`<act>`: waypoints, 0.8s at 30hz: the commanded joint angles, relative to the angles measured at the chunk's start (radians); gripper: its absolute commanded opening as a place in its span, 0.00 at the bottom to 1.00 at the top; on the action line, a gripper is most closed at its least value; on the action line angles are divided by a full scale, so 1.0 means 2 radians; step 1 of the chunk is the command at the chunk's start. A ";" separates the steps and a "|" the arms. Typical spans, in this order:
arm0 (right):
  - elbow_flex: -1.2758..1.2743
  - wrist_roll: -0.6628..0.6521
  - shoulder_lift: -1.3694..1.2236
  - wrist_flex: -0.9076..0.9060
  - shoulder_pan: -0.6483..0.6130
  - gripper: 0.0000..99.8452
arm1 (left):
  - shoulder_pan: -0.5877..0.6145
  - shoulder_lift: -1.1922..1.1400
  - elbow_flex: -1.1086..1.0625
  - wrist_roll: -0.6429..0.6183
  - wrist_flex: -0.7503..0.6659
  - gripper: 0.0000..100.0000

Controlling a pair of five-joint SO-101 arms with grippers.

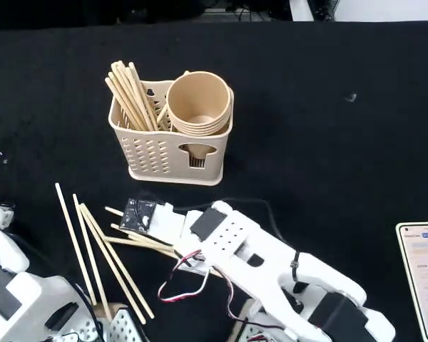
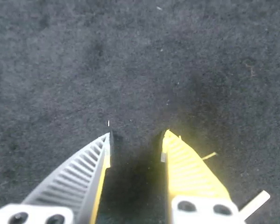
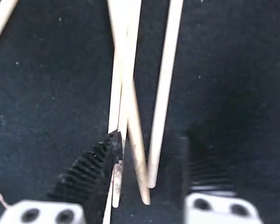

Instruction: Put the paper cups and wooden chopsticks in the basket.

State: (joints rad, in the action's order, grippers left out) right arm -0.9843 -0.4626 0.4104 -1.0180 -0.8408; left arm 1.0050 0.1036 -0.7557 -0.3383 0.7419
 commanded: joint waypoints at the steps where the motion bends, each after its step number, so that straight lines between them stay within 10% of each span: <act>1: 0.018 0.035 0.020 0.066 -0.021 0.23 | 0.007 0.015 0.013 0.000 0.001 0.18; 24: 0.156 0.042 -0.173 0.077 -0.005 0.01 | 0.006 0.015 0.013 0.000 0.001 0.18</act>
State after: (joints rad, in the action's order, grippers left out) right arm -0.6974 -0.3859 -0.0238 -0.8063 -0.8608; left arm 1.0050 0.1036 -0.7557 -0.3383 0.7419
